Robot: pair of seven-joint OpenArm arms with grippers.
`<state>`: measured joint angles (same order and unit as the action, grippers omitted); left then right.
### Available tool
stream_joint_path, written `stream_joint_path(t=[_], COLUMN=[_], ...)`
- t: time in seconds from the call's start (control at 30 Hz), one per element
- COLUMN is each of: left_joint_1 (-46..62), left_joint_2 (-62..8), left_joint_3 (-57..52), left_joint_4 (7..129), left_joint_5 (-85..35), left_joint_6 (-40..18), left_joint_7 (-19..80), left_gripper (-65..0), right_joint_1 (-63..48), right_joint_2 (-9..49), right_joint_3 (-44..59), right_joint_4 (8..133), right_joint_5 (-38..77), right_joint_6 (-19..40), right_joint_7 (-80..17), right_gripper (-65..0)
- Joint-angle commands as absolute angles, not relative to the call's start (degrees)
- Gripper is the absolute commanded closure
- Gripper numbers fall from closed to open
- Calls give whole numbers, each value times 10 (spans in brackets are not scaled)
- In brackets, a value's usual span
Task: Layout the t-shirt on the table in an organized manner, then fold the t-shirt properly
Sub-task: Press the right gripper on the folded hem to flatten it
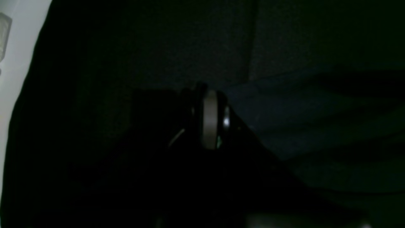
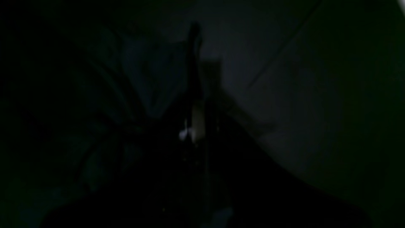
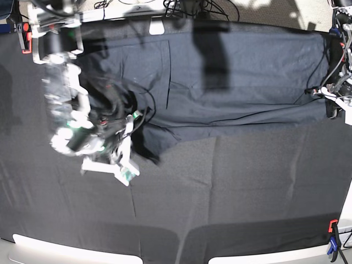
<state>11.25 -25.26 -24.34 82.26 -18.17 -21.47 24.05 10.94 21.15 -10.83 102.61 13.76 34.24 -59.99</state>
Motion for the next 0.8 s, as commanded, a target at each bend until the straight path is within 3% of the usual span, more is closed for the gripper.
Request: stream_joint_path(t=[0.0,0.4,0.77], left_joint_1=[108,108,108], left_joint_2=[-264,-264,-264], left_joint_3=[-248,-248,-248], left_joint_4=[834,834,834], left_joint_5=[-185,-185,-185], left_joint_6=[-216,-216,-216], left_joint_7=[227,227,227], left_gripper=[0,0,0], right_joint_1=[104,-108,-204], right_joint_2=[230,383,399], right_joint_3=[-105,-104,-104], right_joint_4=[1052,1282,1350], right_joint_5=[141,102,69], right_joint_6=[343,369,369], right_joint_7=[-599,-564,-559], right_gripper=[0,0,0])
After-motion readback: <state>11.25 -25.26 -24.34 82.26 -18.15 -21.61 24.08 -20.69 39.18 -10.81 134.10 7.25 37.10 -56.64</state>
